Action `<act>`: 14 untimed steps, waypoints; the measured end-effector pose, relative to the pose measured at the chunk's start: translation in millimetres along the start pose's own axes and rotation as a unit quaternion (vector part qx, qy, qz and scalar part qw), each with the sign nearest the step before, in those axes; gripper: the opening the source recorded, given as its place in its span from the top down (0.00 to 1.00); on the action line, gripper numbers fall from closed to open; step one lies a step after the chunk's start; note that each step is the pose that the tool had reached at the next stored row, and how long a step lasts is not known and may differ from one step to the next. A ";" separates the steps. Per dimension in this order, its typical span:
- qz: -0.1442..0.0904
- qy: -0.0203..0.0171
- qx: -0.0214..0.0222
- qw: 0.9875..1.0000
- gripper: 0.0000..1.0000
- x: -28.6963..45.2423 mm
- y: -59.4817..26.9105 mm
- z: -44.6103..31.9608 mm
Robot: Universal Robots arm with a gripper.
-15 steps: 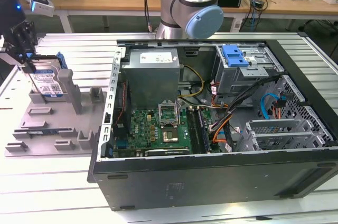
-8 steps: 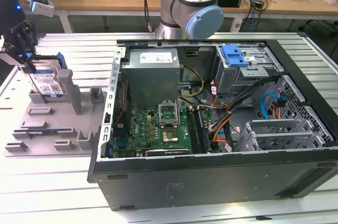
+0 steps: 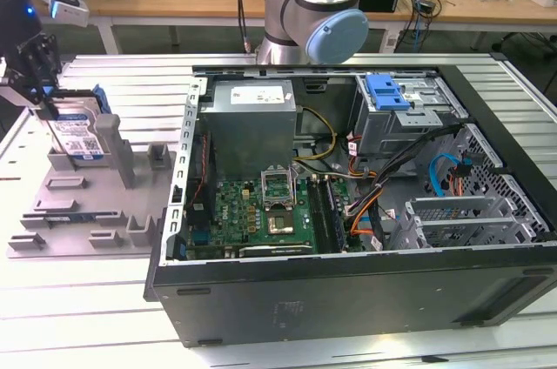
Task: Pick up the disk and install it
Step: 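Pick up the disk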
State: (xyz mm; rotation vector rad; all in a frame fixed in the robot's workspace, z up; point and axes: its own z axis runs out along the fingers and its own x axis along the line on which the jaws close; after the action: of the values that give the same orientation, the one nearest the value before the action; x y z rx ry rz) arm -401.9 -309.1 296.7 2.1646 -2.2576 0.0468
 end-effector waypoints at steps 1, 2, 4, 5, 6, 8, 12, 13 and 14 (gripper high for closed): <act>0.000 0.000 0.000 1.000 0.64 0.0 0.0 -0.6; 0.000 0.000 0.000 1.000 0.64 0.0 0.0 -1.1; -0.001 0.000 0.000 1.000 0.64 0.1 0.0 -2.5; -0.001 0.000 0.000 1.000 0.64 0.1 0.0 -3.0; -0.002 0.000 0.000 1.000 0.64 0.1 -0.1 -3.4; -0.002 0.000 0.000 1.000 0.64 0.1 -0.1 -4.4; -0.003 0.000 0.001 1.000 0.64 0.3 -0.1 -7.6; -0.003 0.000 0.001 1.000 0.64 0.4 -0.1 -8.2; -0.003 0.000 0.001 1.000 0.64 0.4 -0.1 -8.7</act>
State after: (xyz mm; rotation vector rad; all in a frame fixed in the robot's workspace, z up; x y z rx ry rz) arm -401.9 -309.2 305.4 2.1730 -2.2506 0.0480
